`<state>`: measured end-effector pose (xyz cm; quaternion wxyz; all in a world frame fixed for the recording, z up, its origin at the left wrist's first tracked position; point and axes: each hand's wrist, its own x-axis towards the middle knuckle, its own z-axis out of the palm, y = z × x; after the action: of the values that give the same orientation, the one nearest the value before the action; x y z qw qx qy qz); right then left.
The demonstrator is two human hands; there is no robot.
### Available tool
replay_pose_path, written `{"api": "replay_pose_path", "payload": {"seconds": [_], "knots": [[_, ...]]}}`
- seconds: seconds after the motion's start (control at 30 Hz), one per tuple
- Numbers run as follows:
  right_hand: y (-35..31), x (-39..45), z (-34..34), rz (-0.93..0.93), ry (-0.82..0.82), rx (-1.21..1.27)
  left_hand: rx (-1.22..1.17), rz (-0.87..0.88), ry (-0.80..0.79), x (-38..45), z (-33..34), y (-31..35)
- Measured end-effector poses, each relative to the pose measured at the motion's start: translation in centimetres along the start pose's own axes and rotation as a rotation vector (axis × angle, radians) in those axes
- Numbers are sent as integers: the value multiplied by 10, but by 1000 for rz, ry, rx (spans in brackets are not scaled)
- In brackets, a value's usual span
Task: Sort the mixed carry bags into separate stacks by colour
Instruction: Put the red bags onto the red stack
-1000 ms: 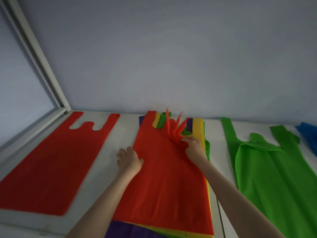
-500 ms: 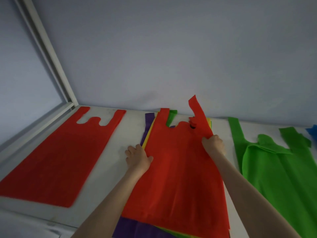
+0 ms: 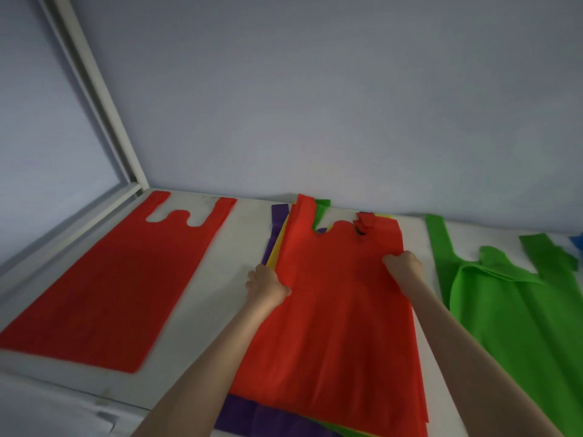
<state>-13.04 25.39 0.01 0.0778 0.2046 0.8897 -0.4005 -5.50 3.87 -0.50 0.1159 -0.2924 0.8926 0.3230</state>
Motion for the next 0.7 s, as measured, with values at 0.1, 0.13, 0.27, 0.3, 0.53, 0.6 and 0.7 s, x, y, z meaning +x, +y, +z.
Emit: {"api": "replay_pose_path", "payload": {"seconds": [0.1, 0.13, 0.27, 0.3, 0.53, 0.6, 0.7], "knots": [[2, -1, -3, -20, -9, -1, -113, 61, -37, -2, 0, 1], [3, -1, -3, -32, -3, -16, -106, 72, -42, -2, -1, 0], [-5, -7, 2, -86, 57, -89, -117, 109, -51, 5, -7, -2], [-9, -9, 5, -98, 69, -103, -124, 121, -53, 8, -9, -3], [-49, -33, 35, -210, 121, -147, -126, 228, -71, 31, -49, -26], [-69, -42, 49, -259, 109, -150, -146, 249, -47, 37, -73, -37], [-103, -55, 73, -307, 93, -157, -158, 246, -26, 45, -116, -55]]}}
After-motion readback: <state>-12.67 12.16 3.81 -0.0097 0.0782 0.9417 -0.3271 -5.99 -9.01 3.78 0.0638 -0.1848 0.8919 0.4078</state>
